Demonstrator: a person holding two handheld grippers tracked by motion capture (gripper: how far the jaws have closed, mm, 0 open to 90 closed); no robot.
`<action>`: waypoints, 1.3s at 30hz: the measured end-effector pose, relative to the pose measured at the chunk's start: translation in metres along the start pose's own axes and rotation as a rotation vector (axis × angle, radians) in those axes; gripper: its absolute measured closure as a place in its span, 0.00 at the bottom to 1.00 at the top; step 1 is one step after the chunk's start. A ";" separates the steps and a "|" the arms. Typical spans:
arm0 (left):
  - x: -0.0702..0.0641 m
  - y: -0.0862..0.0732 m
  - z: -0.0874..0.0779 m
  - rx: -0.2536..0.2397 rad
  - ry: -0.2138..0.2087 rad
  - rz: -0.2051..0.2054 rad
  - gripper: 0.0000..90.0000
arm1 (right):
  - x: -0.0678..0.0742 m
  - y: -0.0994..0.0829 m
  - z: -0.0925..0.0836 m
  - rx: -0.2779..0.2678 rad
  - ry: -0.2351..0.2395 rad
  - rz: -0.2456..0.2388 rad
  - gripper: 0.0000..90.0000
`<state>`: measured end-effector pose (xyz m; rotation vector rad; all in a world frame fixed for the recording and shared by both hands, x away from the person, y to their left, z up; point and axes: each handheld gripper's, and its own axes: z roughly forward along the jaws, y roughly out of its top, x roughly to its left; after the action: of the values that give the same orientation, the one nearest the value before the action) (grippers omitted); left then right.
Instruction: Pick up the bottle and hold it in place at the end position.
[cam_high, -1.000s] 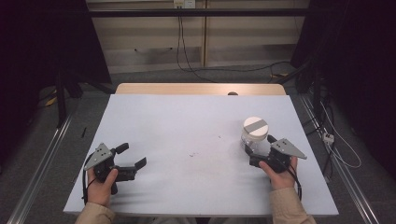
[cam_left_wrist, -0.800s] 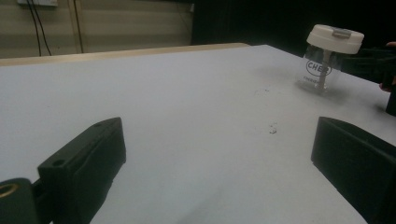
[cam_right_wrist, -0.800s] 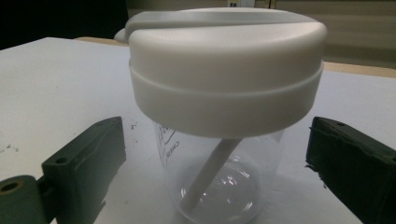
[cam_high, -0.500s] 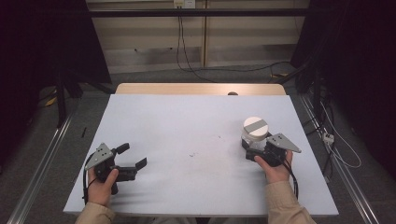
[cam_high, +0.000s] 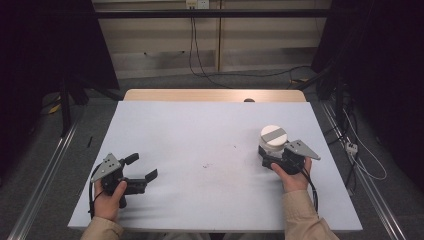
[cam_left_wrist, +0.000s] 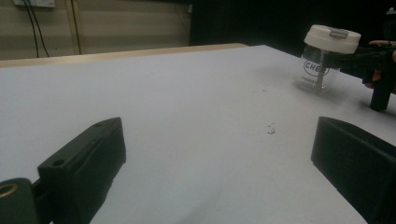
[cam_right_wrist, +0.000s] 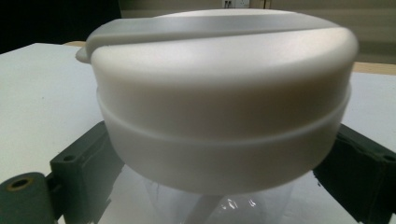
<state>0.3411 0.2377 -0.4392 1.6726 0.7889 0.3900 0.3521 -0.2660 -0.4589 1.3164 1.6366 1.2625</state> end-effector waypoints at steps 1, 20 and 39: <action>0.000 0.000 0.000 -0.001 0.001 -0.002 0.03 | 0.000 0.000 0.000 -0.001 -0.003 0.002 0.09; 0.000 0.000 0.001 0.004 0.001 0.006 0.03 | 0.000 0.002 0.010 0.019 0.004 0.023 0.18; 0.000 0.000 0.000 0.002 0.004 0.008 0.03 | -0.001 0.004 0.008 -0.004 0.008 0.026 0.21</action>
<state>0.3415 0.2379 -0.4390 1.6774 0.7865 0.3986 0.3606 -0.2650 -0.4577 1.3361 1.6266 1.2867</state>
